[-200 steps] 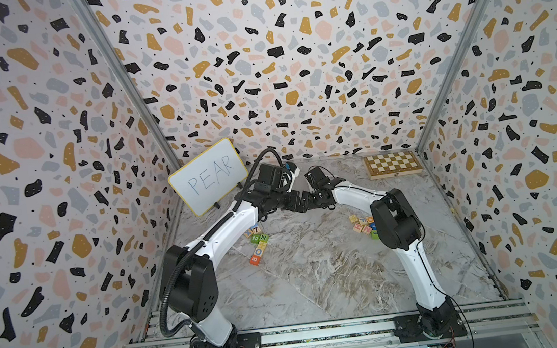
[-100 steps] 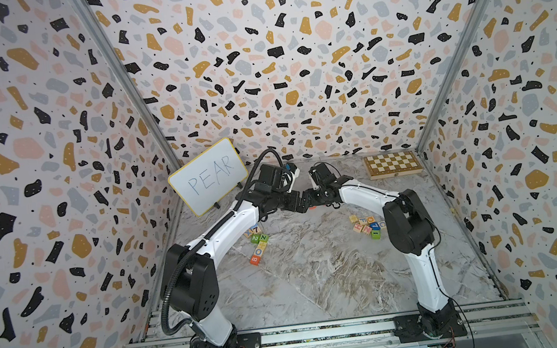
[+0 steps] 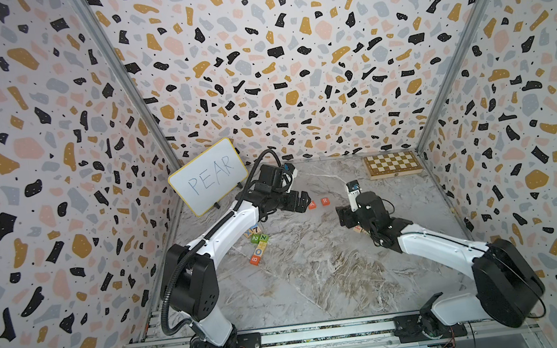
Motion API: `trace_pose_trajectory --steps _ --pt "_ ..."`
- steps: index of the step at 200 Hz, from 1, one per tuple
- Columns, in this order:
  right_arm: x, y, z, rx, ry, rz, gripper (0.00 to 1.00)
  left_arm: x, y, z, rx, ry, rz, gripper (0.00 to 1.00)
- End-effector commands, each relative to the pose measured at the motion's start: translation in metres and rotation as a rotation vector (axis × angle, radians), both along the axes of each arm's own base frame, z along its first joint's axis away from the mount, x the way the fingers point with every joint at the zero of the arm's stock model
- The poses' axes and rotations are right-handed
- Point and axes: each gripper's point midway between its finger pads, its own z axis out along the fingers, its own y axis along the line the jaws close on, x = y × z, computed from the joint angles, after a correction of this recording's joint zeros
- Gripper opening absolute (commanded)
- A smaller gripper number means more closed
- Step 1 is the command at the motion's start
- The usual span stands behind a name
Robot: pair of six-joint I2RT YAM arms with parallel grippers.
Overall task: Spell the uppercase word “pear” with letter blocks
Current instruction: Reset both arms
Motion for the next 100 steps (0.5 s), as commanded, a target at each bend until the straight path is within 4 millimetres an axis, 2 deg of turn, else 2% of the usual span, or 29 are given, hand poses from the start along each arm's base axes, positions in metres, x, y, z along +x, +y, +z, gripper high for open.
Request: trace_pose_trajectory --steps 1,22,33,36,38,40,57,73,100 --pt "-0.004 -0.043 0.049 0.043 -0.279 -0.176 0.82 -0.002 -0.001 0.023 -0.029 -0.041 0.006 0.99" --pt "-0.026 -0.073 0.051 0.093 -0.361 -0.259 0.85 -0.006 0.001 0.026 -0.04 -0.064 0.009 0.99" --pt "-0.034 -0.081 0.049 0.105 -0.394 -0.265 0.88 -0.008 0.003 0.027 -0.042 -0.075 0.015 0.99" --pt "-0.036 -0.083 0.048 0.107 -0.399 -0.266 0.9 -0.008 0.003 0.027 -0.042 -0.074 0.016 0.99" --pt "-0.037 -0.084 0.047 0.109 -0.404 -0.269 0.97 -0.009 0.004 0.027 -0.041 -0.073 0.017 0.99" --pt "-0.037 -0.086 0.046 0.108 -0.406 -0.273 1.0 -0.009 0.004 0.028 -0.041 -0.074 0.017 0.99" --pt "-0.04 -0.106 0.035 0.081 -0.389 -0.369 0.99 -0.012 0.005 0.027 -0.038 -0.072 0.01 0.99" --pt "-0.045 -0.132 0.031 0.086 -0.399 -0.521 0.99 -0.017 0.007 0.028 -0.033 -0.09 0.007 0.99" --pt "-0.047 -0.144 0.03 0.137 -0.449 -0.513 0.99 -0.03 0.019 0.035 -0.04 -0.176 0.015 0.99"
